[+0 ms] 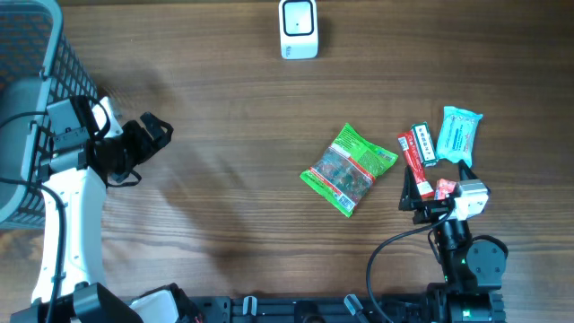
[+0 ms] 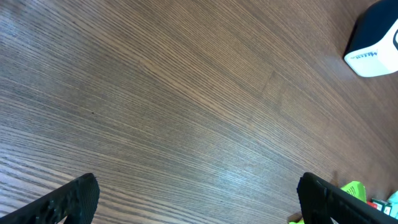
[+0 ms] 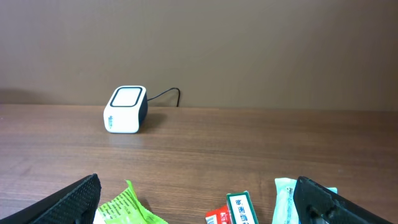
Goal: Scan the item barcode
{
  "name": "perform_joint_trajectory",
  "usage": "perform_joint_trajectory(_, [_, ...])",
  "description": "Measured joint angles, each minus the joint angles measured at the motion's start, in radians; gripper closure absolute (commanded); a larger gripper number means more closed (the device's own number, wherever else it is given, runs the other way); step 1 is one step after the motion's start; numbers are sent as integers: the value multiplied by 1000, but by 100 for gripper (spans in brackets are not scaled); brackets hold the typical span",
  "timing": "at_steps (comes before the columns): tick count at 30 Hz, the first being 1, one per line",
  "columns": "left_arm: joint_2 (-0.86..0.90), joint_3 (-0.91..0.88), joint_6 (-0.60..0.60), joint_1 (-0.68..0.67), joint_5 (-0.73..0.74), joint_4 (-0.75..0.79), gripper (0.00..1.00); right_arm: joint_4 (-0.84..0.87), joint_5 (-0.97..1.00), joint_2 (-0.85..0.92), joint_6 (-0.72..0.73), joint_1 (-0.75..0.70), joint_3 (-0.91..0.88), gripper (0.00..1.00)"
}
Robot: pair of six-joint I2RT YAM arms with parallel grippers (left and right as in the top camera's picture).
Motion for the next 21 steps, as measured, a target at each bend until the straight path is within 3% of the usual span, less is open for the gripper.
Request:
perform_joint_trajectory(16, [-10, 0, 0, 0, 0, 0, 0, 0, 0, 0, 0, 0, 0, 0])
perform_joint_trajectory(21, [-182, 0, 0, 0, 0, 0, 0, 0, 0, 0, 0, 0, 0, 1])
